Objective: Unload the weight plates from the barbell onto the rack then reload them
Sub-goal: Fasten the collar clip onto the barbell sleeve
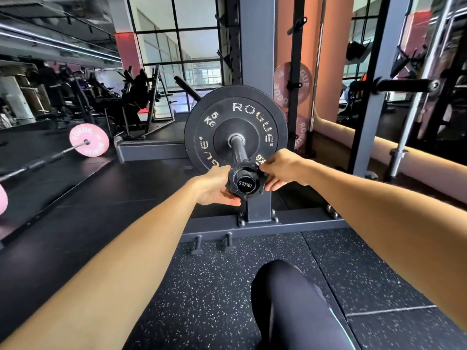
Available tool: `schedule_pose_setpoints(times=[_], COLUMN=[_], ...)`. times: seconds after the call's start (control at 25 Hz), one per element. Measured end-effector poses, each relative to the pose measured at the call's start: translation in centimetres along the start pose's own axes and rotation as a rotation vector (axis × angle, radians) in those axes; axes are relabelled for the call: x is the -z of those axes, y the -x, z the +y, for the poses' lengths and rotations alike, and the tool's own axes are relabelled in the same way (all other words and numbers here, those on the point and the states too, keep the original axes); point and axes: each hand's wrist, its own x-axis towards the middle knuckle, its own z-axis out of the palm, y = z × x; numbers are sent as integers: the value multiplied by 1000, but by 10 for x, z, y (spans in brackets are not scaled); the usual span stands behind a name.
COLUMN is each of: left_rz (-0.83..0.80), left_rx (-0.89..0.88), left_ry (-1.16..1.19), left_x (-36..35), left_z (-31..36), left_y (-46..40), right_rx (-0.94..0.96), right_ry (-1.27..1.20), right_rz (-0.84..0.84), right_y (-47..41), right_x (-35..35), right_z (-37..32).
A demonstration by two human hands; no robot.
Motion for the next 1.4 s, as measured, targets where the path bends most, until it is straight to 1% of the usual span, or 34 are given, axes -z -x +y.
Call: schedule_pose_setpoints(times=[0.12,0.28,0.4,0.56,0.76,1.0,1.2,1.4], left_rz=[40,144,197,206,229,234,290,296], left_rx=[-9,-52,-60,-50,-17,24,-9,-27], left_ry=[35,76,95,143,200,212,191,177], left_x=[-6,-8,-6,2,16,38,54,71], left_z=[-6,-10,-10,-6,1,12,22,30], left_y=[-10,-27,-45,-73,-123,-200,-267,-321], right_rx=[-62,-159,-174,-198,-213,-225,-207,-186], right_ry=[-110,-270,-287,-330,-372,-411,-432,-426], right_rz=[12,55,90,83,98,94,109,118], right_y=[-4,-14,-31,-61,-116,-194,-265,-321], right_x=[-4,-13,-17,-17,-10,-4,6,12], right_z=[12,20,23,24,23,25,27,26])
